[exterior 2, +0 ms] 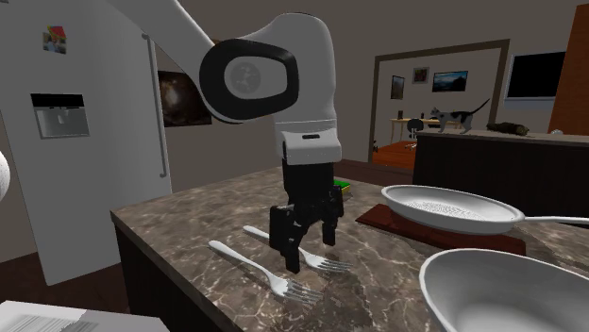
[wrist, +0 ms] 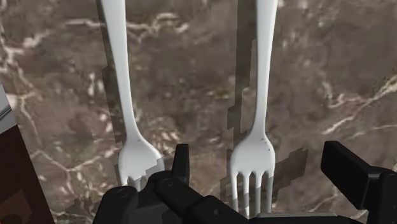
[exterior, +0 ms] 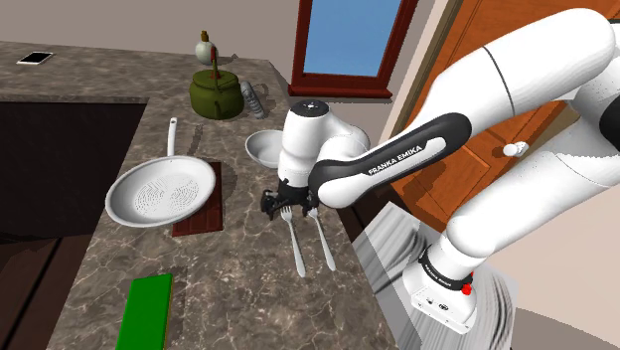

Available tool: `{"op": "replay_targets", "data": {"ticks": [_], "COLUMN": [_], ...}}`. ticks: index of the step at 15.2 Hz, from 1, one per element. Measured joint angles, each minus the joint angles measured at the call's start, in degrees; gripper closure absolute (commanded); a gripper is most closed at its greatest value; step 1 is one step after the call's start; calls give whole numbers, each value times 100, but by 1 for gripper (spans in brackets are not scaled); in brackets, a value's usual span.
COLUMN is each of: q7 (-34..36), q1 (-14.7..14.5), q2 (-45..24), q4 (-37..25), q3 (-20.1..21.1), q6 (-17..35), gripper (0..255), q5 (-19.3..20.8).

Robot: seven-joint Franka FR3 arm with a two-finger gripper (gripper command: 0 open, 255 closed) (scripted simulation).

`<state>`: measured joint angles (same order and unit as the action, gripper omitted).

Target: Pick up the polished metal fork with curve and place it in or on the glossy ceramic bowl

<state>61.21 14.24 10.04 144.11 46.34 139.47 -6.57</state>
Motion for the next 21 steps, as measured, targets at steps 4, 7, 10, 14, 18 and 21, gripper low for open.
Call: {"op": "replay_targets", "data": {"ticks": [4, 7, 10, 14, 18, 21], "q7": [2, 3, 6, -22, -190, -287], "q1": [0, 3, 6, -5, -91, -173], "q2": [7, 17, 12, 57, 284, 500], "q4": [-6, -9, -12, -17, -126, -218], "q3": [-1, -3, -1, -26, -132, -215], "q6": [-7, -27, -19, -78, -357, -629], "gripper": [255, 255, 255, 255, 255, 255], "q5": [3, 10, 17, -19, -218, -367]}}
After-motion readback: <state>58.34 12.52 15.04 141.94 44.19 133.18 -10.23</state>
